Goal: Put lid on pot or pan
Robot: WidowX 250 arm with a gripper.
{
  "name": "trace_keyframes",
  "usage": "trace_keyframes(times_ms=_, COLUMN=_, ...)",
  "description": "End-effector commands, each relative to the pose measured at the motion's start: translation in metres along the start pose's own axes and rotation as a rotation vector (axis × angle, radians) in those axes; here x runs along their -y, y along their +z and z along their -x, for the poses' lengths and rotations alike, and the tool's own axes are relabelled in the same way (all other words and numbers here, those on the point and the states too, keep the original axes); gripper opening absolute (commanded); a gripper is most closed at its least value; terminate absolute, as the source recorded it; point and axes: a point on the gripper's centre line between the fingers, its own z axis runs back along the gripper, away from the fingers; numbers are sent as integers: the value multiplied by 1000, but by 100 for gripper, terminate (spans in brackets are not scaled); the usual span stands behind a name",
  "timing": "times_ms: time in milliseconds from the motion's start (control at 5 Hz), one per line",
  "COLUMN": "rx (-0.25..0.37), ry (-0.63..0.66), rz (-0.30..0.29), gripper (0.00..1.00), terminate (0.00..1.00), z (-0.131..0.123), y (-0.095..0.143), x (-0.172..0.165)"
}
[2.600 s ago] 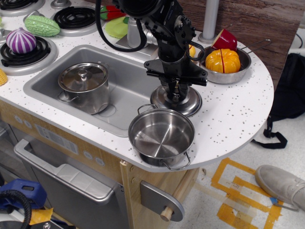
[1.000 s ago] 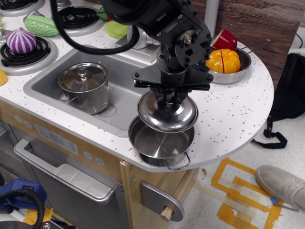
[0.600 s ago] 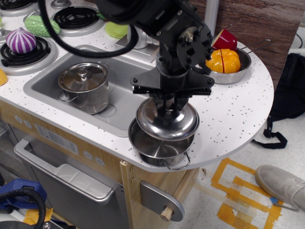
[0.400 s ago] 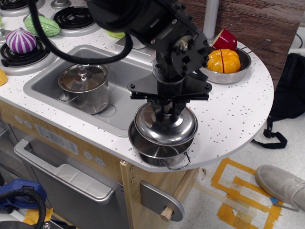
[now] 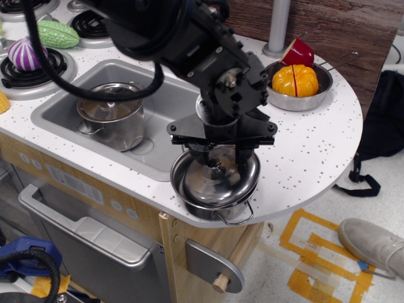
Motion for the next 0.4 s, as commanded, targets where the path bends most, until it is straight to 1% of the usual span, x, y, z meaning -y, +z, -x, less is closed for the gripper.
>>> trace_keyframes(times_ms=0, rx=45, ry=20, rz=28, gripper=100, terminate=0, z=-10, y=7, x=0)
trace_keyframes(times_ms=200, rx=45, ry=20, rz=28, gripper=100, terminate=100, z=-10, y=7, x=0)
